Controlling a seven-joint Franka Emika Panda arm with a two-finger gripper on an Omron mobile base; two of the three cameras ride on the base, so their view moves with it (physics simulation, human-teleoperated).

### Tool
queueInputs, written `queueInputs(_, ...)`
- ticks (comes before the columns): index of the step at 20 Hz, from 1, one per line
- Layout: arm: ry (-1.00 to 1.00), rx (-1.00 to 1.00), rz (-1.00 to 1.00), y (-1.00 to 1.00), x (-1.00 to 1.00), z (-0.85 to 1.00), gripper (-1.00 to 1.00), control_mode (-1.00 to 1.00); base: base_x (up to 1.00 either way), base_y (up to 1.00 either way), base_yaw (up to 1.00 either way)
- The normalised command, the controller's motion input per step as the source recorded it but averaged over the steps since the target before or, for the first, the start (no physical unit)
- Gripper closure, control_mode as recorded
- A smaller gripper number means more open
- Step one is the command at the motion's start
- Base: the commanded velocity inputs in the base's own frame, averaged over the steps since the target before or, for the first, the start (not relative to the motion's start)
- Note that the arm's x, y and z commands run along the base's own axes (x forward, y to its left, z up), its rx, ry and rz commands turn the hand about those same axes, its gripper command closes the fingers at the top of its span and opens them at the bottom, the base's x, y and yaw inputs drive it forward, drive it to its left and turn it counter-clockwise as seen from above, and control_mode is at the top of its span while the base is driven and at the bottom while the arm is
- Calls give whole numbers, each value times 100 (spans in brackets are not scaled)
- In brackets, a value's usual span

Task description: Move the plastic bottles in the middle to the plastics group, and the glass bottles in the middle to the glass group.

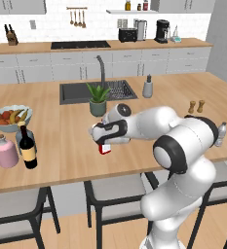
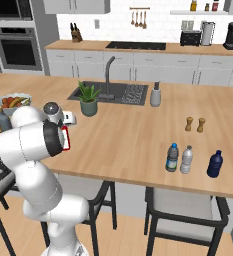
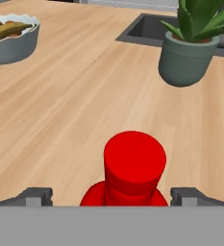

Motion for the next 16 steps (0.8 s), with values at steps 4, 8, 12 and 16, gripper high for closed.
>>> queueInputs(4,0,0,0,0,0,0,100,-100,0,0,0)
queueInputs(8,0,0,0,0,0,0,100,-100,0,0,0)
queueInputs(12,0,0,0,0,0,5,100,-100,0,0,0)
queueInputs(16,-10,5,0,0,-16,43,100,-100,0,0,0)
